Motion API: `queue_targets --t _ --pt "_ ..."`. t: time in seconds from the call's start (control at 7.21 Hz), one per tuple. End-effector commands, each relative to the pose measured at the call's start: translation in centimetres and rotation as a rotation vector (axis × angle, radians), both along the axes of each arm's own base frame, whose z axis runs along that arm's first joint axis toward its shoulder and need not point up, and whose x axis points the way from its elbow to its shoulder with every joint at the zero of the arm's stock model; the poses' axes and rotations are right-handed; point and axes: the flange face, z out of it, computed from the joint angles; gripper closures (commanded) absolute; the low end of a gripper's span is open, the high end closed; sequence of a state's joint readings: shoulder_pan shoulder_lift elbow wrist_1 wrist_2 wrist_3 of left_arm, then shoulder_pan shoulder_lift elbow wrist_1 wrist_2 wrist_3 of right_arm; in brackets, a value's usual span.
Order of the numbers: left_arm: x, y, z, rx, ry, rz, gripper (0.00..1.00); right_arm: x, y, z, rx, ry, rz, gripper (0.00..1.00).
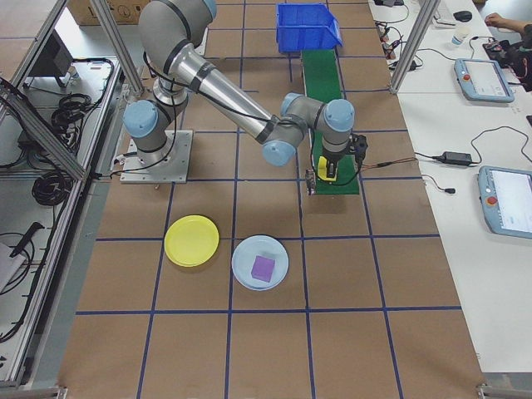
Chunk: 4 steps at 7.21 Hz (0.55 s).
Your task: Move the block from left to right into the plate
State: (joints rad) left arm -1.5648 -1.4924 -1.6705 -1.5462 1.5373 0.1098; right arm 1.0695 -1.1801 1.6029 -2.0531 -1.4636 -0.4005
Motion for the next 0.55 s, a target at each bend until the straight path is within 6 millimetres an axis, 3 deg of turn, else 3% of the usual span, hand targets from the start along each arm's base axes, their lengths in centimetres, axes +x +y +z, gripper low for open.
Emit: queue_targets --t 0.0,0.14,0.28,0.42 --pt "0.0 0.0 0.0 0.0 0.0 -0.001 0.0 -7.5 6.7 4.1 0.103 0.084 0.075 0.91" --pt "0.0 0.0 0.0 0.0 0.002 -0.001 0.0 -11.3 11.2 4.5 0.163 0.025 0.064 0.91" --pt "0.0 0.0 0.0 0.0 0.0 -0.002 0.0 -15.1 16.2 3.6 0.195 -0.025 0.098 0.92" --pt "0.0 0.0 0.0 0.0 0.002 -0.002 0.0 -16.9 20.3 2.1 0.211 -0.063 0.08 0.92"
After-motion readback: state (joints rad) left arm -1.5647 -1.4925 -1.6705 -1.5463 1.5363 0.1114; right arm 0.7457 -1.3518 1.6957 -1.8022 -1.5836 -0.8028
